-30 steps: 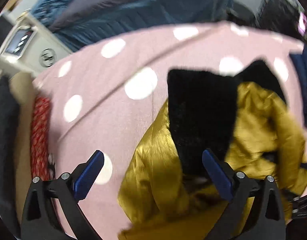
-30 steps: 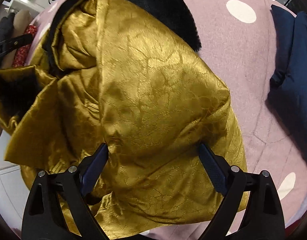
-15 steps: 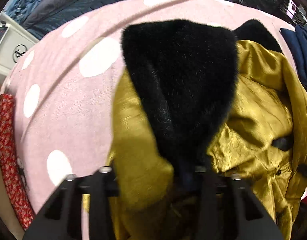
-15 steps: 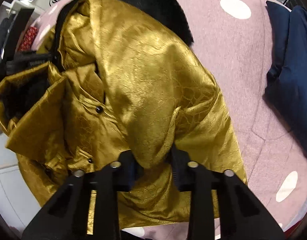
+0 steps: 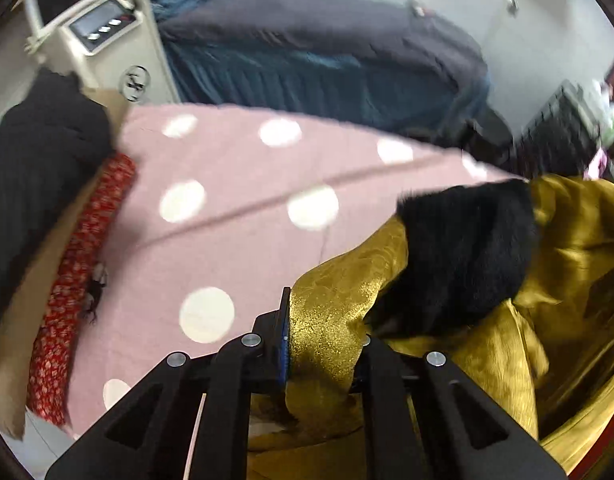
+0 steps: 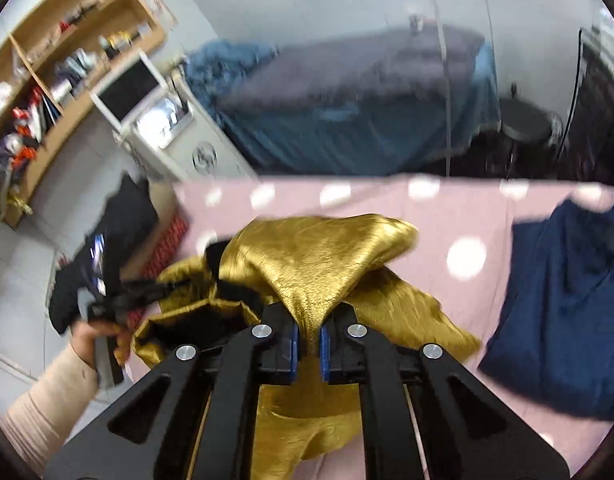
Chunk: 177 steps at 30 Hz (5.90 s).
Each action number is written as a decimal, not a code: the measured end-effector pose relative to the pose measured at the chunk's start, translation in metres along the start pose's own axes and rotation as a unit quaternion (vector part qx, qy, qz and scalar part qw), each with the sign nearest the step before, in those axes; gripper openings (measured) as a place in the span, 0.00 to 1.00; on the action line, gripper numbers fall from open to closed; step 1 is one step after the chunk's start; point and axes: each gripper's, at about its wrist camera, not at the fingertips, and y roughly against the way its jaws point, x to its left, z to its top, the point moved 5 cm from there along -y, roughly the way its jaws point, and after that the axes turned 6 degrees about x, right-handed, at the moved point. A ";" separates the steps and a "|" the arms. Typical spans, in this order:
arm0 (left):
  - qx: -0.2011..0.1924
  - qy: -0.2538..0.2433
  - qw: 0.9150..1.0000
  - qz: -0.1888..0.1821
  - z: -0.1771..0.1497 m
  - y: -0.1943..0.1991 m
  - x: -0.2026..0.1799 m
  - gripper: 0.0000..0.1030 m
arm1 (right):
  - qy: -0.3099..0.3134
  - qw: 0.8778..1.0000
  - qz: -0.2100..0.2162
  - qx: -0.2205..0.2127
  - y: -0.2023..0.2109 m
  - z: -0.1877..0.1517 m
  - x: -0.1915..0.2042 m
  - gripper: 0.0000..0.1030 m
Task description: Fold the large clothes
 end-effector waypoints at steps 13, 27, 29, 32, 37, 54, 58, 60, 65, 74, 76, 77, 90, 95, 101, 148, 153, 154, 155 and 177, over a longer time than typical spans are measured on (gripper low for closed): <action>0.037 0.122 0.991 -0.038 -0.032 -0.034 -0.005 0.75 | -0.233 0.967 -0.077 -0.069 0.112 -0.023 -0.211 0.11; 0.013 0.179 0.982 -0.066 -0.088 -0.007 0.005 0.85 | -0.329 0.931 -0.143 0.070 0.072 -0.182 -0.270 0.50; 0.005 0.167 0.982 -0.084 -0.086 0.004 -0.010 0.85 | -0.279 0.947 -0.131 0.086 0.054 -0.170 -0.251 0.57; 0.003 0.124 0.988 -0.092 -0.081 0.010 -0.048 0.89 | -0.227 0.963 -0.102 0.108 0.025 -0.153 -0.208 0.59; 0.009 0.002 1.000 -0.023 -0.085 0.002 -0.124 0.94 | -0.110 0.981 -0.074 0.144 -0.017 -0.134 -0.124 0.60; 0.060 0.040 0.997 0.026 -0.100 -0.019 -0.081 0.22 | 0.029 0.974 -0.083 0.209 -0.045 -0.174 -0.058 0.65; 0.062 0.057 0.996 0.010 -0.105 -0.016 -0.077 0.22 | 0.148 0.960 -0.078 0.226 -0.080 -0.173 -0.003 0.65; 0.060 0.062 0.996 0.004 -0.105 -0.016 -0.079 0.22 | 0.213 0.947 -0.085 0.224 -0.098 -0.173 0.025 0.66; 0.060 0.063 0.996 -0.003 -0.107 -0.016 -0.083 0.22 | 0.346 0.894 -0.141 0.246 -0.145 -0.191 0.059 0.66; 0.072 0.007 0.997 0.017 -0.124 -0.008 -0.079 0.23 | 0.229 0.925 -0.155 0.262 -0.093 -0.194 -0.025 0.18; 0.080 -0.010 0.997 0.021 -0.135 -0.004 -0.074 0.23 | 0.185 0.938 -0.145 0.255 -0.057 -0.194 -0.050 0.17; 0.086 -0.017 0.996 0.022 -0.142 -0.002 -0.070 0.23 | 0.167 0.942 -0.145 0.254 -0.042 -0.197 -0.061 0.17; 0.230 -0.093 0.968 0.047 -0.290 -0.057 -0.018 0.22 | -0.018 0.939 -0.143 0.311 0.058 -0.290 -0.192 0.18; 0.258 -0.059 0.963 0.057 -0.318 -0.073 -0.002 0.22 | 0.010 0.923 -0.159 0.349 0.027 -0.306 -0.195 0.18; 0.253 -0.039 0.965 0.065 -0.324 -0.072 0.019 0.23 | 0.075 0.902 -0.186 0.382 0.000 -0.314 -0.195 0.29; 0.106 -0.122 0.987 0.011 -0.192 -0.081 -0.169 0.76 | 0.003 0.951 -0.167 0.258 -0.075 -0.186 -0.143 0.61; 0.079 -0.156 0.985 -0.004 -0.151 -0.081 -0.202 0.76 | -0.035 0.958 -0.160 0.234 -0.072 -0.169 -0.149 0.61; 0.074 -0.160 0.984 -0.007 -0.142 -0.081 -0.209 0.77 | -0.041 0.959 -0.160 0.230 -0.070 -0.167 -0.151 0.61; 0.069 -0.165 0.984 -0.013 -0.133 -0.081 -0.217 0.79 | -0.043 0.959 -0.164 0.226 -0.068 -0.166 -0.154 0.61; 0.109 -0.199 0.972 -0.059 -0.023 -0.172 -0.391 0.39 | -0.126 0.957 -0.199 0.172 -0.023 -0.175 -0.221 0.61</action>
